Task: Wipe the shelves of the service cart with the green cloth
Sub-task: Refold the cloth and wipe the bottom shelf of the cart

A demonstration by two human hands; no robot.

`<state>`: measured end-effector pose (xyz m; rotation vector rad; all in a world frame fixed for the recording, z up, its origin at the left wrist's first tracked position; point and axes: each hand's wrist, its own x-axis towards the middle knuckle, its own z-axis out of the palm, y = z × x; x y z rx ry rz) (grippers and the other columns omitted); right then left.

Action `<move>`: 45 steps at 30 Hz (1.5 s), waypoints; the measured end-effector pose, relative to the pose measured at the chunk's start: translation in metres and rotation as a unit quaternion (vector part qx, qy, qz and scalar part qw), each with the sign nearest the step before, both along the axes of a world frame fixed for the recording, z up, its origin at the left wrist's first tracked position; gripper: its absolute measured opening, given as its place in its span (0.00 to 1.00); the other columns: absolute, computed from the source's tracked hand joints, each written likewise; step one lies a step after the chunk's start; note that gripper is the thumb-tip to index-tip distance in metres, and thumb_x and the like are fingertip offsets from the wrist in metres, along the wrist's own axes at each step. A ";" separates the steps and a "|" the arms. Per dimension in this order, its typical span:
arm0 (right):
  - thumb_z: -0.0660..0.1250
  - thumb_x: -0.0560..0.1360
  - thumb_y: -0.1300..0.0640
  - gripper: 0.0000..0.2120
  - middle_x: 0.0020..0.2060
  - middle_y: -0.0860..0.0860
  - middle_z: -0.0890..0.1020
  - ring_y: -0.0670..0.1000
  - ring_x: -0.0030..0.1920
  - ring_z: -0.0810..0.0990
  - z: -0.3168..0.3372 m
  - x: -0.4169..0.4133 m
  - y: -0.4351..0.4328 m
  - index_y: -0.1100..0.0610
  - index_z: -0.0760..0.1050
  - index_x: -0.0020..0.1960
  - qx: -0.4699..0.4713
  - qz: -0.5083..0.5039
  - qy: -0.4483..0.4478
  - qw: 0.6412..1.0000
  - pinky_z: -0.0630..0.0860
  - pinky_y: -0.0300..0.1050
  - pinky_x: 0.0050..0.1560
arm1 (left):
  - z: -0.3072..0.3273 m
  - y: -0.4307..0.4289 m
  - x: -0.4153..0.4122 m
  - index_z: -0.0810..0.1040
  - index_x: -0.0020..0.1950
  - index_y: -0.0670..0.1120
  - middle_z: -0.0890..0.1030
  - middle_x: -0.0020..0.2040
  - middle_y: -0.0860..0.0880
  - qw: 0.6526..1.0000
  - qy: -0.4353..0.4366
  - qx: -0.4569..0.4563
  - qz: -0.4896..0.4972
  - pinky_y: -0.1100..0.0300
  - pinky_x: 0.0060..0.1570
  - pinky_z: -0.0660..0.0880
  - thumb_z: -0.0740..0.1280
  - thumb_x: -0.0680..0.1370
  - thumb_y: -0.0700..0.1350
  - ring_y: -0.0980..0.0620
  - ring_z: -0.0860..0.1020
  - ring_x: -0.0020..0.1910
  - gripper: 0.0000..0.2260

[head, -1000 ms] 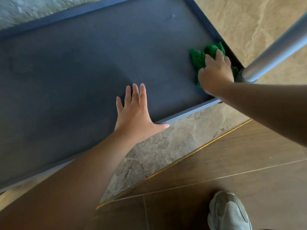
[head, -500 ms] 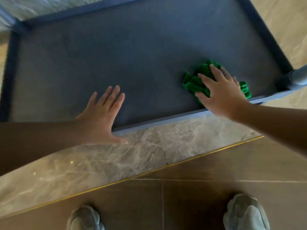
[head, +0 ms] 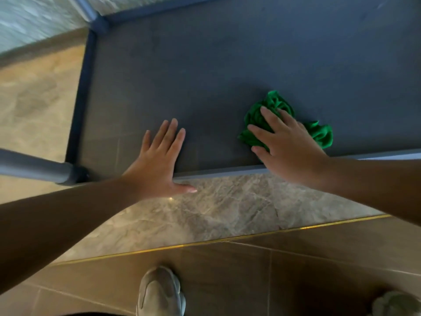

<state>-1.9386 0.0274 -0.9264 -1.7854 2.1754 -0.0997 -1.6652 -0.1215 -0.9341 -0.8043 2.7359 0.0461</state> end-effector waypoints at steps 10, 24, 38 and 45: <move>0.55 0.81 0.48 0.24 0.78 0.50 0.62 0.59 0.77 0.59 0.003 0.105 -0.071 0.50 0.66 0.76 -0.053 0.171 -0.055 0.982 0.64 0.61 0.72 | -0.001 0.005 0.003 0.37 0.80 0.43 0.36 0.80 0.42 0.996 0.090 0.017 -0.008 0.33 0.75 0.47 0.58 0.64 0.79 0.41 0.39 0.80 0.60; 0.57 0.81 0.45 0.25 0.80 0.51 0.57 0.57 0.78 0.57 0.005 -0.037 -0.043 0.50 0.68 0.76 -0.011 0.086 0.019 0.996 0.58 0.57 0.76 | -0.009 0.003 -0.003 0.35 0.80 0.49 0.38 0.81 0.43 0.995 0.085 0.025 0.040 0.36 0.75 0.44 0.58 0.60 0.80 0.47 0.34 0.79 0.62; 0.53 0.81 0.39 0.30 0.81 0.52 0.47 0.58 0.80 0.49 0.013 -0.163 0.070 0.49 0.55 0.80 0.079 -0.091 0.076 0.990 0.53 0.61 0.77 | -0.015 0.020 -0.013 0.52 0.81 0.44 0.50 0.82 0.41 0.996 0.072 0.027 0.033 0.32 0.72 0.54 0.60 0.60 0.79 0.43 0.47 0.81 0.59; 0.45 0.75 0.34 0.36 0.81 0.52 0.48 0.59 0.80 0.50 0.013 -0.165 0.086 0.46 0.54 0.80 0.095 -0.110 0.075 0.986 0.54 0.61 0.77 | -0.023 0.035 -0.018 0.64 0.77 0.42 0.57 0.80 0.38 0.998 0.063 0.006 -0.005 0.31 0.67 0.60 0.60 0.62 0.77 0.36 0.57 0.78 0.54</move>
